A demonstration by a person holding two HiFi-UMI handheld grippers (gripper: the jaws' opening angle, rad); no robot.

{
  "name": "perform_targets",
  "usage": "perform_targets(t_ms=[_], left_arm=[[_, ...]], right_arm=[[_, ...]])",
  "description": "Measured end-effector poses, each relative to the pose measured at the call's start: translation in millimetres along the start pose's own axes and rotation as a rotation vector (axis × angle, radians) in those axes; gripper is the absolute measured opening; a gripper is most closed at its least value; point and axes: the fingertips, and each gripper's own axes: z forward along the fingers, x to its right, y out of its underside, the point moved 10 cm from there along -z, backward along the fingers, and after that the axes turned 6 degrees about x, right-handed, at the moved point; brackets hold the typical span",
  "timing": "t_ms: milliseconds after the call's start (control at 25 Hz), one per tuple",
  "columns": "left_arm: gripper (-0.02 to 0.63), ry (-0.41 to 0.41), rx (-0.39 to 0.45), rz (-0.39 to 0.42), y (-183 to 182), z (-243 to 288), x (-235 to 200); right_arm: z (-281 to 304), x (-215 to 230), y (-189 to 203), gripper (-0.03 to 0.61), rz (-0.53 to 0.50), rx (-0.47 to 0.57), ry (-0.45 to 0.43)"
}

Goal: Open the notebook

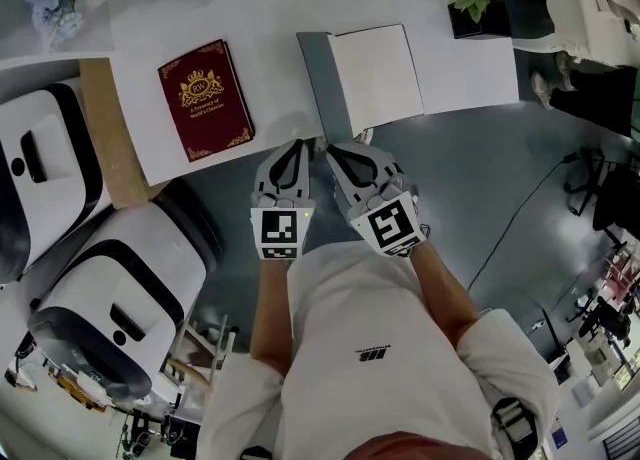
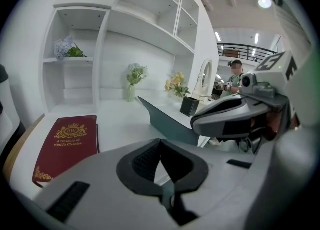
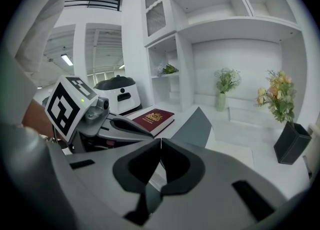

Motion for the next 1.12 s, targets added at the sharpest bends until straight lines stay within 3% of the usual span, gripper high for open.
perform_targets(t_ms=[1120], left_arm=[[0.000,-0.131,-0.011,-0.074,36,-26,-29]], right_arm=[[57,-25,32,-0.002,-0.028,-0.065,-0.132]])
